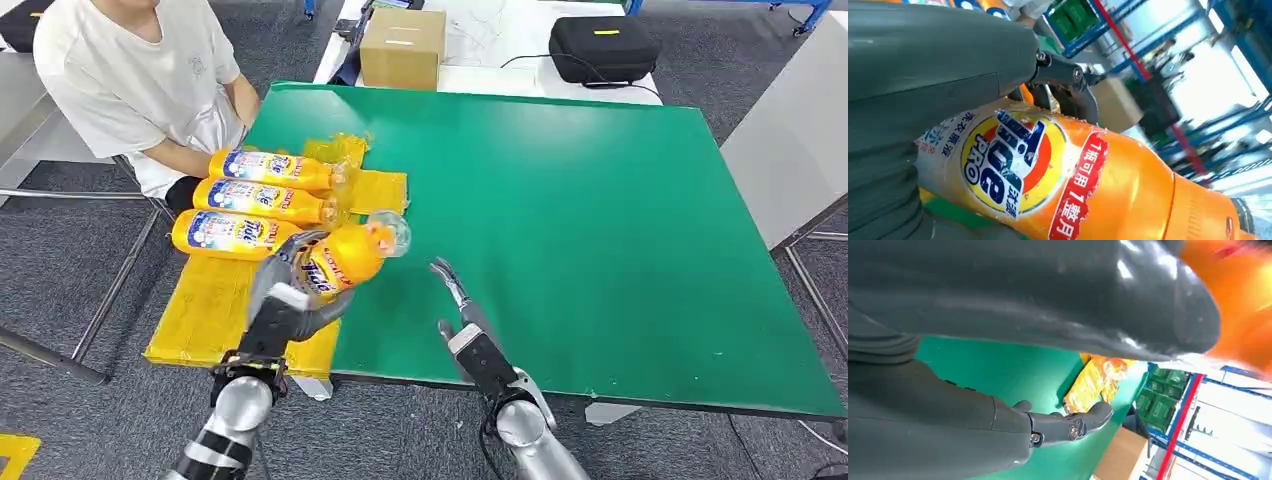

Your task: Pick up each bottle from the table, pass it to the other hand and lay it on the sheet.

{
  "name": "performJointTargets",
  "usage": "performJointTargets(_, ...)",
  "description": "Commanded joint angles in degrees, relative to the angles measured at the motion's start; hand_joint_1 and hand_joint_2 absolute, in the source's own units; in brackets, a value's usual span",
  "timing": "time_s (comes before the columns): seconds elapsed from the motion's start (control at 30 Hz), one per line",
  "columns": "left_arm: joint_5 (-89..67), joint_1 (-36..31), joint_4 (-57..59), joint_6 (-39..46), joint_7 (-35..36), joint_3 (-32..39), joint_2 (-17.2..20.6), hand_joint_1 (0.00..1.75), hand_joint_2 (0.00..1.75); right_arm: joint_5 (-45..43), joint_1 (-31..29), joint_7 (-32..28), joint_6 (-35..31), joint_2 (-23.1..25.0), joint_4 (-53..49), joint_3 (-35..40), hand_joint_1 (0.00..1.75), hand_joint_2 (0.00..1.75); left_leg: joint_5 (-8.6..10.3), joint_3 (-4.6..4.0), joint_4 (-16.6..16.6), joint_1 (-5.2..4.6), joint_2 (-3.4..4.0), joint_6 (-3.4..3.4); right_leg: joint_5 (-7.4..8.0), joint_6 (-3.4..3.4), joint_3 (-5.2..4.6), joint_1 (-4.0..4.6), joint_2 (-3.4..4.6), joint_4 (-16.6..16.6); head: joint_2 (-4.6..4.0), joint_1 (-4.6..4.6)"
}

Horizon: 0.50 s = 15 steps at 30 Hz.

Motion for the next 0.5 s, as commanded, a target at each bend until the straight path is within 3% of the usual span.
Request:
performJointTargets(0.03, -14.07, -9.62, 16.14, 3.97, 9.49, 1.23, 2.77, 1.75, 1.75, 0.83, 6.62, 0.12, -0.2, -1.39, -10.41, -4.27, 0.0, 0.0, -0.02, 0.21, -0.04, 0.07, -0.23, -0.1, -0.1, -0.12, 0.28, 0.08, -0.24, -0.04, 0.0, 0.02)
performJointTargets(0.2, -25.59, -4.96, 8.96, 2.76, 15.4, 5.75, 6.05, 1.75, 1.75, 0.99, 14.87, -0.06, -0.83, -1.69, -18.9, -10.27, 0.0, 0.0, -0.12, 0.3, -0.07, 0.08, -0.11, -0.1, -0.16, -0.12, 0.36, 0.09, -0.11, -0.07, 0.0, 0.0)
performJointTargets(0.33, -29.03, -3.22, 7.03, -1.31, 17.22, 8.68, 8.15, 1.75, 1.75, 0.07, 16.8, -0.02, -1.02, -0.84, -19.41, -14.33, 0.0, 0.0, -0.17, 0.28, -0.05, 0.06, 0.03, -0.11, -0.16, -0.13, 0.3, 0.06, 0.03, -0.02, 0.0, -0.02)
performJointTargets(0.5, -35.2, -4.14, 8.35, -6.75, 20.11, 7.12, 11.22, 1.75, 1.75, -0.61, 16.74, 0.0, -0.59, 0.2, -18.66, -16.15, 0.0, 0.0, -0.12, 0.08, -0.02, 0.06, 0.01, -0.15, -0.09, -0.14, 0.07, 0.06, 0.01, -0.01, 0.0, -0.02)
